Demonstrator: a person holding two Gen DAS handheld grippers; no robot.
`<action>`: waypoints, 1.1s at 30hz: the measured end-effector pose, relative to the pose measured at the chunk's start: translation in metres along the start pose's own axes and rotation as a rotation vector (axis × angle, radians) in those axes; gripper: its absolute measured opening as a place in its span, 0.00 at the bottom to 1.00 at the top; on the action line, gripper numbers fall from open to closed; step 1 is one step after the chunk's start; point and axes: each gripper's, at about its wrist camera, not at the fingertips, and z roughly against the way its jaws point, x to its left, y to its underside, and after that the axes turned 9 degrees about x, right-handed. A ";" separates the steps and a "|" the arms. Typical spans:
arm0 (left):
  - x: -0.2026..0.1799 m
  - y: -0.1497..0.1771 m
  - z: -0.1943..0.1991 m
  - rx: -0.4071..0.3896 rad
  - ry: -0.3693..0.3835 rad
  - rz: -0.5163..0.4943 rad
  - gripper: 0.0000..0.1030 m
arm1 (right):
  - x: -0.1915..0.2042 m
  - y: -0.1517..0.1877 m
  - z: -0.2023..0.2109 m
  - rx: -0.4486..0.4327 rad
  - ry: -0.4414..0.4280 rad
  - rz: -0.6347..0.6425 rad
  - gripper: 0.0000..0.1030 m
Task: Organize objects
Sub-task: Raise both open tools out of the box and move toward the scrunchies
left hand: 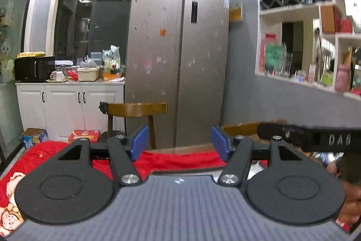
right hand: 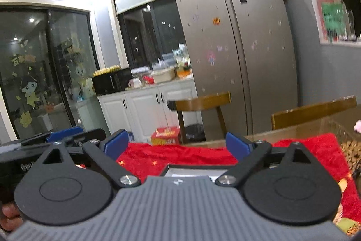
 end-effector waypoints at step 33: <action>-0.044 0.068 0.067 0.129 0.063 0.039 0.77 | -0.016 0.071 0.039 -0.016 -0.017 -0.064 1.00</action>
